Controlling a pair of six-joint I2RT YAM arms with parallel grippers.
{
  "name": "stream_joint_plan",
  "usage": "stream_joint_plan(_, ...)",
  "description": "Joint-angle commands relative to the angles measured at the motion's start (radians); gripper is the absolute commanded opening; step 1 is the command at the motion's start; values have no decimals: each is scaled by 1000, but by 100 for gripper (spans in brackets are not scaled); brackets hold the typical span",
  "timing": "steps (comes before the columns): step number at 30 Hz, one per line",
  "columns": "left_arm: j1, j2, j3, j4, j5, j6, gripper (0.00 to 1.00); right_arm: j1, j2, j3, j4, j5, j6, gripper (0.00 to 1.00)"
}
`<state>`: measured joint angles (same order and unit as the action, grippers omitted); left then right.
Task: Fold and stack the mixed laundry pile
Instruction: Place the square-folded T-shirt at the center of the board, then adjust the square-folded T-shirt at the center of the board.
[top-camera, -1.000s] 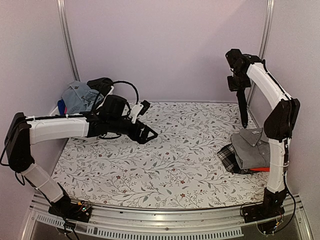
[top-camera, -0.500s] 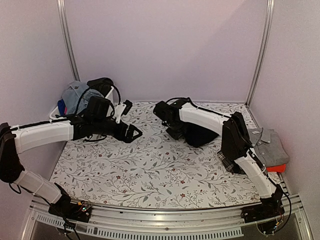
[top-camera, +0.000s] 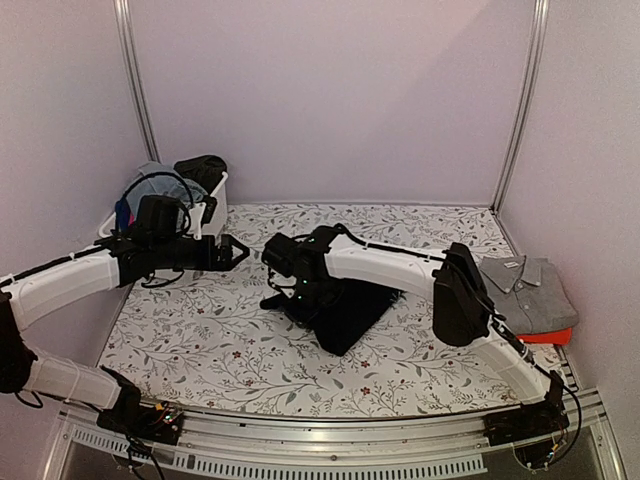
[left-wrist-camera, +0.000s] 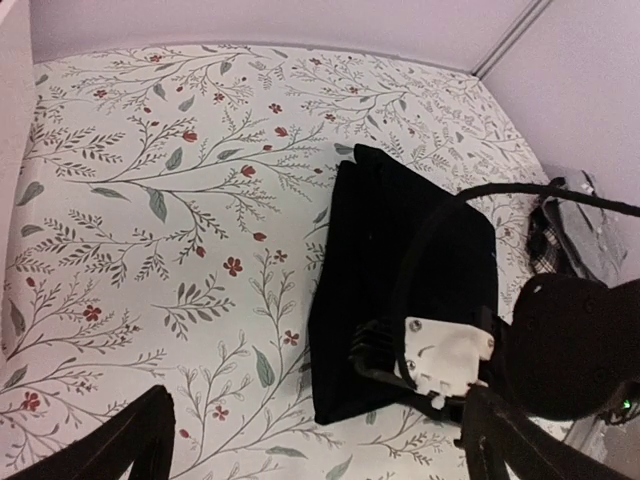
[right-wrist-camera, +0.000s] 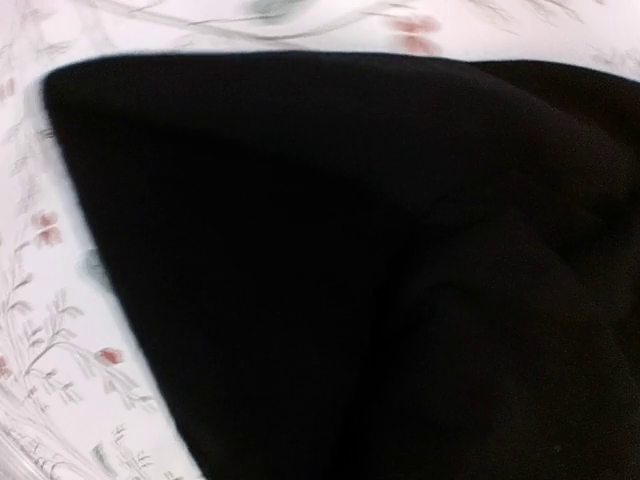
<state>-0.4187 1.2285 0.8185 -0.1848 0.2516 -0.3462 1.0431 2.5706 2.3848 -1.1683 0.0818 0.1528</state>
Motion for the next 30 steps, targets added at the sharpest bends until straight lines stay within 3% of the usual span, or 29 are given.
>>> stream_joint_plan(1, 68, -40, -19, -14, 25, -94, 100, 5, -147, -59, 213, -544, 37, 42)
stream_joint_plan(2, 73, -39, -19, -17, 36, -98, 100, -7, -178, -95, 286, -632, 46, 57)
stream_joint_plan(4, 72, -28, -11, -23, 73, -98, 100, -58, -263, -218, 477, -799, 92, 68)
stream_joint_plan(6, 44, -18, -7, -25, 91, -72, 100, -136, -393, -398, 688, -918, 215, 71)
stream_joint_plan(9, -41, 11, -1, -22, 77, -22, 100, -266, -533, -636, 868, -875, 343, 68)
stream_joint_plan(14, -213, 158, 63, -19, 97, 38, 100, -409, -500, -628, 707, -704, 303, 49)
stream_joint_plan(19, -364, 342, 152, -36, 120, 76, 100, -419, -298, -468, 545, -665, 167, 44)
stream_joint_plan(24, -434, 461, 215, -70, 79, 145, 99, -419, -221, -497, 506, -598, 140, 39)
stream_joint_plan(30, -475, 595, 296, -161, -171, 180, 99, -419, -237, -607, 461, -499, 129, 37)
